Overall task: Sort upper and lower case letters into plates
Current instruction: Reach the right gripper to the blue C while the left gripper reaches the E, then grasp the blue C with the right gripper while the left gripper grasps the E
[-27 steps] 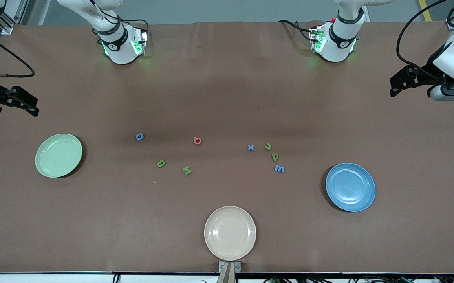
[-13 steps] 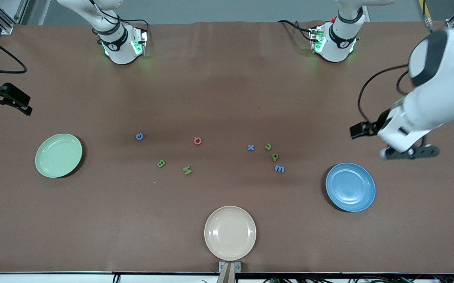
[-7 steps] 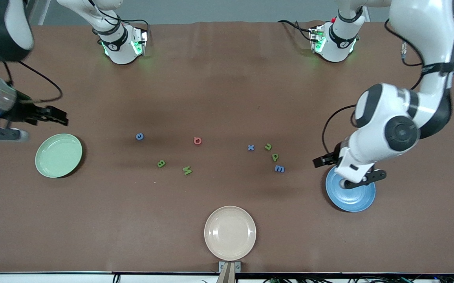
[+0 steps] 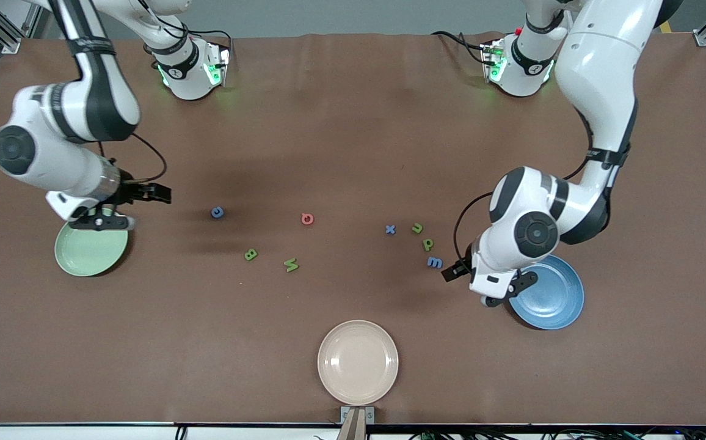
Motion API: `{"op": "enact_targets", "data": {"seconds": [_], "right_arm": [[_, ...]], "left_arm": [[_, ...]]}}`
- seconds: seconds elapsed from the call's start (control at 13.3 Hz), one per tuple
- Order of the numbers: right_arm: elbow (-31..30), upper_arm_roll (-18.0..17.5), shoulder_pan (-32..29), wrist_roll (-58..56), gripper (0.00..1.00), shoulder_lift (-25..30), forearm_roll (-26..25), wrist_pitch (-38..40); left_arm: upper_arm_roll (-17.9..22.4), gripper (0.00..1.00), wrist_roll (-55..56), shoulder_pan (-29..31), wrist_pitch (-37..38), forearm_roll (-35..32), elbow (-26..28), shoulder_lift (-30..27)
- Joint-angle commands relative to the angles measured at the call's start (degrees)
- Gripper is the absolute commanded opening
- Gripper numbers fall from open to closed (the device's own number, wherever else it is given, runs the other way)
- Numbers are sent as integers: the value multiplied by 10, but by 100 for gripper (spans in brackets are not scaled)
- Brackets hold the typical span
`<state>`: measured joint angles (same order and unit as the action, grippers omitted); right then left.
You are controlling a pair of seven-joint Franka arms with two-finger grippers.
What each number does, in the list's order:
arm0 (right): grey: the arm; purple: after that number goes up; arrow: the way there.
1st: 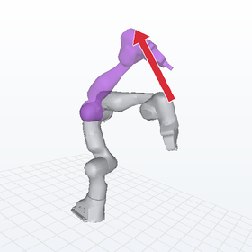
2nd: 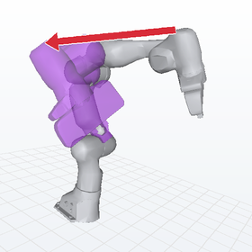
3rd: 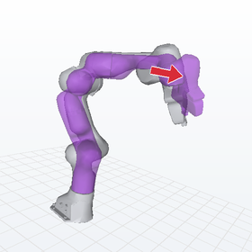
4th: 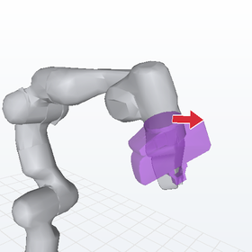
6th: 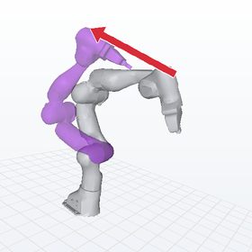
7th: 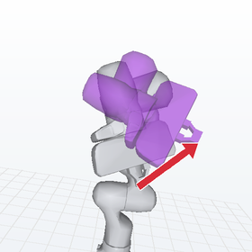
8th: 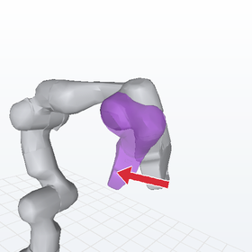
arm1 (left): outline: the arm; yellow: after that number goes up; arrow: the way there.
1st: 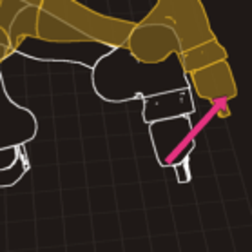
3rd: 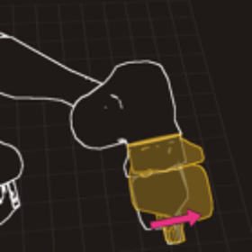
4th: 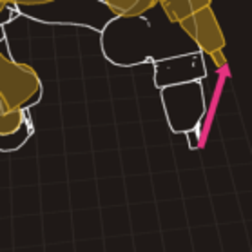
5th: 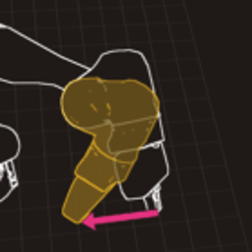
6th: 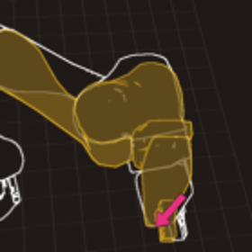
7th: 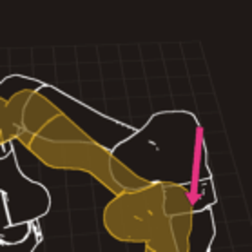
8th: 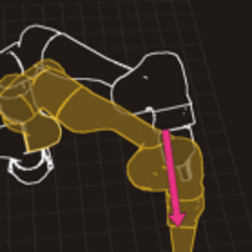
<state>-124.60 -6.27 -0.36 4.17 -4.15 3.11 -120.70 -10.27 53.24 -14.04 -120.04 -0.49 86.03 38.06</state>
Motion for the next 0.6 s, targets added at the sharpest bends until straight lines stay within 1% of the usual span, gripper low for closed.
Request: {"op": "enact_targets", "data": {"seconds": [0.0,0.08,0.38,0.53], "right_arm": [[-90,1,20,8,100,22,9,-107],[-107,1,33,14,100,11,9,-142],[-124,1,55,71,100,-50,9,-228],[-138,1,61,75,100,-80,9,-283]], "left_arm": [[8,100,75,-19,-19,-3,-14,13],[7,100,88,-19,-30,-15,-14,18],[9,100,190,-28,-69,-34,-10,45],[8,100,230,-26,-78,-66,-8,56]]}}
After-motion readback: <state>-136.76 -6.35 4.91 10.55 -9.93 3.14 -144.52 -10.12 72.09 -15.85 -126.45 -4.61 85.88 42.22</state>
